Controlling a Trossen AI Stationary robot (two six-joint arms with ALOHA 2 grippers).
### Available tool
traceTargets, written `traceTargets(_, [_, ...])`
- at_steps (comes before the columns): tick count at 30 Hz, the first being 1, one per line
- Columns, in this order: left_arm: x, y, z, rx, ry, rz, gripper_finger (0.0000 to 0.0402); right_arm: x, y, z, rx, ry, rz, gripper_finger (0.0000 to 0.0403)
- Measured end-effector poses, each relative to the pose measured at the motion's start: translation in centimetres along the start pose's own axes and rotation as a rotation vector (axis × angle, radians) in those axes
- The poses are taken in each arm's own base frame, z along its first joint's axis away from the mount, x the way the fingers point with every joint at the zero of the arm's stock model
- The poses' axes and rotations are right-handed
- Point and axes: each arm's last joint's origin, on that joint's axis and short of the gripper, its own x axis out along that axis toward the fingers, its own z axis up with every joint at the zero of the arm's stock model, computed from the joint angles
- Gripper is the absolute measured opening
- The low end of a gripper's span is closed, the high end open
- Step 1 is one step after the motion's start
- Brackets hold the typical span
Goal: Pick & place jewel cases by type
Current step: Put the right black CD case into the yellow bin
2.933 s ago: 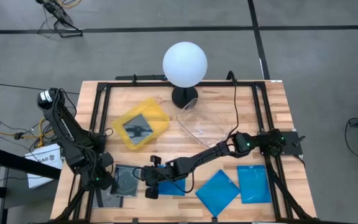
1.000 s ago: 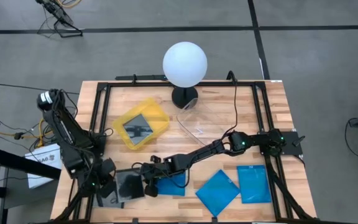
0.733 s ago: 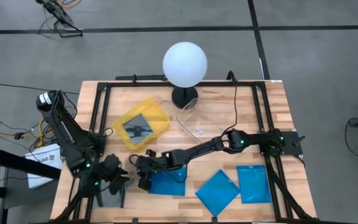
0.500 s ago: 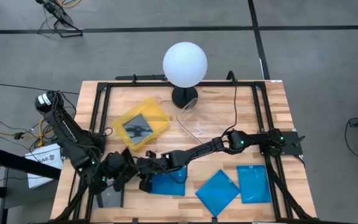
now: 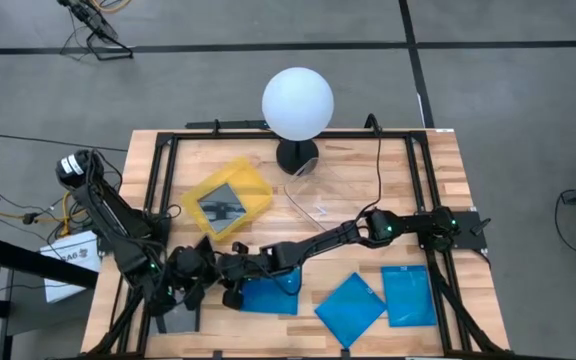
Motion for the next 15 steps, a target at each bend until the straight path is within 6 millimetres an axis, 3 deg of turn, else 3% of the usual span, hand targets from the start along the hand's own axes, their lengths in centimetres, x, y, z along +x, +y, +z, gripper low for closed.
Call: traceTargets(15, [0.21,-0.10,-0.12,0.036,-0.027,-0.003,0.0174,-0.08,0.22,0.67,-0.101,-0.053,-0.039,0.0075])
